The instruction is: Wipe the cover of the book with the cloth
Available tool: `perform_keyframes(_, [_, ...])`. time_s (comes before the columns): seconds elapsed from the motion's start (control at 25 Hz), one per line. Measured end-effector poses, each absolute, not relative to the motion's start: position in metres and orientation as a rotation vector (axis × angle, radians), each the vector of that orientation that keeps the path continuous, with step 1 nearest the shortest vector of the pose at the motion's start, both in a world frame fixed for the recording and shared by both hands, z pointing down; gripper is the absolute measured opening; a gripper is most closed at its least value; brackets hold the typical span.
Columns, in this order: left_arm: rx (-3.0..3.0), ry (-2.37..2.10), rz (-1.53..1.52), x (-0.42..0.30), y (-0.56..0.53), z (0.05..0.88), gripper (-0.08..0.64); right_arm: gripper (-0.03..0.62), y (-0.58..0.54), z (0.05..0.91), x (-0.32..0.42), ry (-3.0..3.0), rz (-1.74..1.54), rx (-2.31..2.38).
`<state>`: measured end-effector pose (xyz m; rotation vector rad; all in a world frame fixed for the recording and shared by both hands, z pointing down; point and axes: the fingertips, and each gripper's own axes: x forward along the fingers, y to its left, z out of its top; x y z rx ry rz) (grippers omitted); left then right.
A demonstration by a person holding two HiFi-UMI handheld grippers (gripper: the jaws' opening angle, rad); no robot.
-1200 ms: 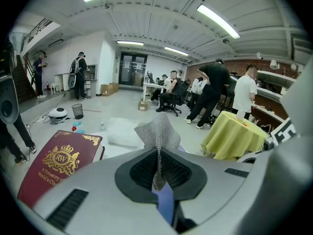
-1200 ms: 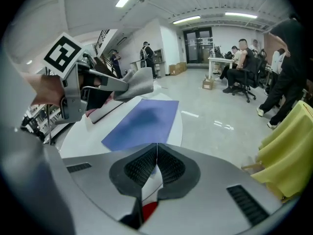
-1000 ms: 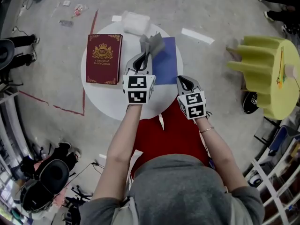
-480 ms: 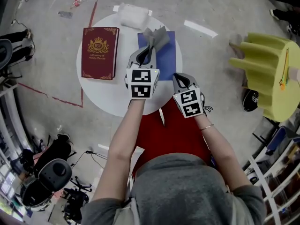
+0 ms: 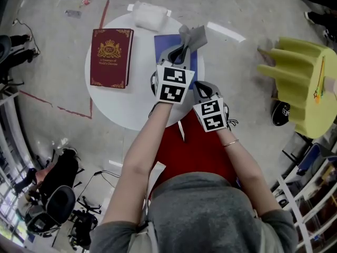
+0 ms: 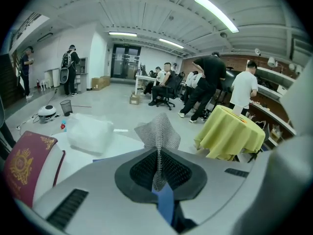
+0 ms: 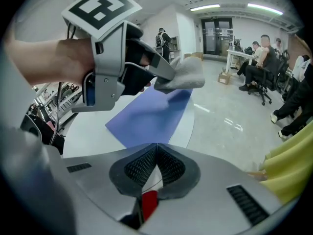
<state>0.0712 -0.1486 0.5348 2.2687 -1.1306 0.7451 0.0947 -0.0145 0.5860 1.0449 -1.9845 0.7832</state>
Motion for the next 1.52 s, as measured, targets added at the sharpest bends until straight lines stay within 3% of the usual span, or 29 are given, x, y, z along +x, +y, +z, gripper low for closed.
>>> perform_keyframes(0.4, [2.194, -1.115, 0.912, 0.071, -0.152, 0.568, 0.023, 0.029, -0.016, 0.587, 0.095, -1.974, 0.792, 1.050])
perform_keyframes(1.52, [1.958, -1.335, 0.976, -0.064, -0.130, 0.582, 0.025, 0.029, -0.015, 0.589, 0.093, -1.921, 0.767, 1.100])
